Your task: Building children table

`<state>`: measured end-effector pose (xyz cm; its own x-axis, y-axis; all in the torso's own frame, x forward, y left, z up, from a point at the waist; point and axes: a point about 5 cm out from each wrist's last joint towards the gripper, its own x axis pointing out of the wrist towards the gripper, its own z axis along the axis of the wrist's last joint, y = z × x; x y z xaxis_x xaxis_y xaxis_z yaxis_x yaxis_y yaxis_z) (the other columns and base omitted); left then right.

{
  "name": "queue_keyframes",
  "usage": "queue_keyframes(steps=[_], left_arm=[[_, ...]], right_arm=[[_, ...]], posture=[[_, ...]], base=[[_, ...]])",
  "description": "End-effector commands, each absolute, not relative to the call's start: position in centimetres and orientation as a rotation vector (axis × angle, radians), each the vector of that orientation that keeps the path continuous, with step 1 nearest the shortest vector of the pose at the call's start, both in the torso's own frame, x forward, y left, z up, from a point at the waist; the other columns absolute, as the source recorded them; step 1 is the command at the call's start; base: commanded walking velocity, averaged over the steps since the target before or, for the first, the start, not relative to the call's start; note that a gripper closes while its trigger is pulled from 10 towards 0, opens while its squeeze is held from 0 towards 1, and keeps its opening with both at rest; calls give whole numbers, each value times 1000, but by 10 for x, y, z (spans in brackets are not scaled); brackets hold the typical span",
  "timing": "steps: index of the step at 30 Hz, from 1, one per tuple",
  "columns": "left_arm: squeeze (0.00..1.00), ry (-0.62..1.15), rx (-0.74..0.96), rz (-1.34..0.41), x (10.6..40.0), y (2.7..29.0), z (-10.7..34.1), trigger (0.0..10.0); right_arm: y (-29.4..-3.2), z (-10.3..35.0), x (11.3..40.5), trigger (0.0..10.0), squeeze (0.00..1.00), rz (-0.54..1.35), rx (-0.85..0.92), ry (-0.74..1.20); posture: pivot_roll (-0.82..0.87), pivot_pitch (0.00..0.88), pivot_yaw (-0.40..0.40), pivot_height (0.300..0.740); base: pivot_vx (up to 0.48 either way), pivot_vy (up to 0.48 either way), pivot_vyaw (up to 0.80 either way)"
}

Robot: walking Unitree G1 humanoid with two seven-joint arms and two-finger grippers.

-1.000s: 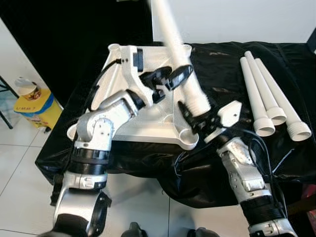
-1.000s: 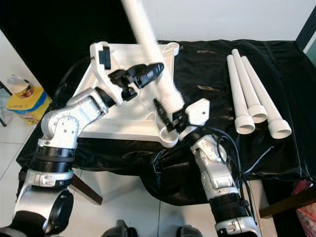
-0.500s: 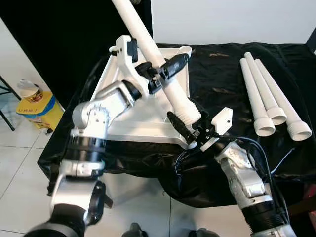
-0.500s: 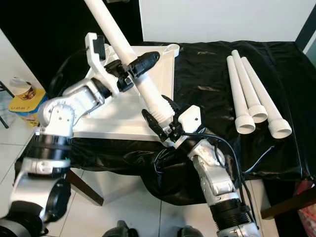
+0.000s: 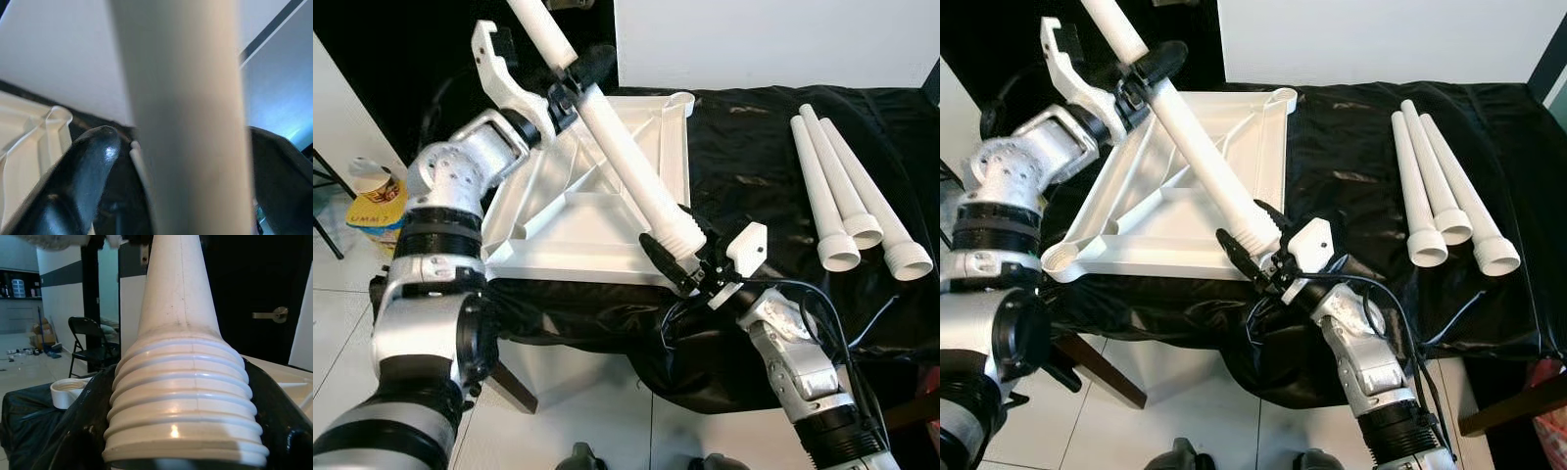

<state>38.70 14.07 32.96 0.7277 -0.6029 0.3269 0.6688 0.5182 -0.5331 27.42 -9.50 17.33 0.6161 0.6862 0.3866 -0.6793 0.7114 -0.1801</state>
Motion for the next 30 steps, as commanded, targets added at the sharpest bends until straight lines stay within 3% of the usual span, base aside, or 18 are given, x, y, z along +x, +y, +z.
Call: queue_keyframes(steps=[1,14,15,18,19,30], left_arm=[[0,-131,-711,-860,385,141,332,0],[0,-125,-733,-899,389,140,336,0],[0,-124,-736,-898,389,140,336,0],[0,-124,-736,-898,389,140,336,0],[0,-119,-724,-892,390,140,337,10000],[0,-170,-718,-847,386,150,359,10000]], right_arm=[[-93,175,272,10000,0,801,-25,-461],[-92,175,271,10000,0,808,-14,-457],[-93,175,271,10000,59,808,-10,-454],[-93,175,271,10000,59,808,-10,-454],[-94,175,271,10000,1000,801,-3,-452],[-95,176,274,10000,1000,777,26,-448]], posture=[[-69,28,75,740],[-68,26,78,740],[-66,26,77,740],[-66,26,77,740],[-62,28,73,740],[-3,42,25,740]], base=[[0,0,0],[0,0,0],[0,0,0],[0,0,0],[0,0,0],[0,0,0]])
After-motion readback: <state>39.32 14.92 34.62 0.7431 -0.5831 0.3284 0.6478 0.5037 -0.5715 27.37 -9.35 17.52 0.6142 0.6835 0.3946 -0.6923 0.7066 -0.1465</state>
